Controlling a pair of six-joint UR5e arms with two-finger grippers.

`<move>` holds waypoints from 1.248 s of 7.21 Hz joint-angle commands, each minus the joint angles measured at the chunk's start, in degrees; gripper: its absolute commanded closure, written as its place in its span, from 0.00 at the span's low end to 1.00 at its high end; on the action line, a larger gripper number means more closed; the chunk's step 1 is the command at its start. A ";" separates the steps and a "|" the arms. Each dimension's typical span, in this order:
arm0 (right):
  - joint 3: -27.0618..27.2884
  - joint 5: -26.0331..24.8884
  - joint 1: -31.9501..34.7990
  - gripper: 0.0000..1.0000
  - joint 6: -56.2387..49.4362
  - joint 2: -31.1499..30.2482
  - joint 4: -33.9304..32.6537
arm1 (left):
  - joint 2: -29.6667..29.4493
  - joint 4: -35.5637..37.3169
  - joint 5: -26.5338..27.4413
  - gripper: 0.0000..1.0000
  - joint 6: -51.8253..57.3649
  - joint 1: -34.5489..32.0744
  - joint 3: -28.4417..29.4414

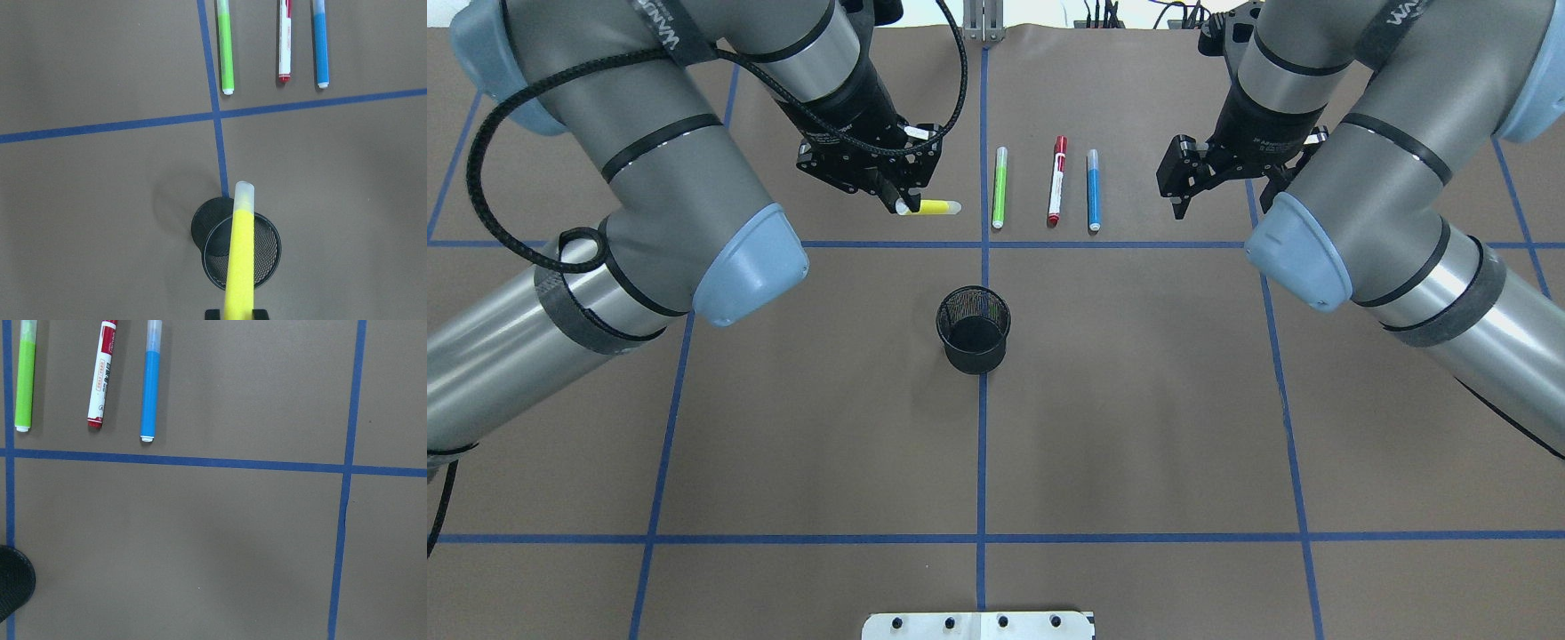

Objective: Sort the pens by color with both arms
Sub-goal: 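Set the yellow highlighter beside the green highlighter and open the left gripper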

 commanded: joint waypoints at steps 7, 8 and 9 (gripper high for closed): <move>-0.02 -0.06 -0.02 0.01 0.07 -0.09 0.12 | -3.78 -45.70 34.99 1.00 -16.46 8.40 34.65; -0.11 -0.06 -0.03 0.01 0.07 -0.09 0.12 | -4.51 -47.30 35.11 1.00 -16.99 8.85 36.88; -0.11 -0.06 -0.03 0.01 0.07 -0.09 0.12 | -4.34 -48.18 34.85 1.00 -16.82 8.94 36.82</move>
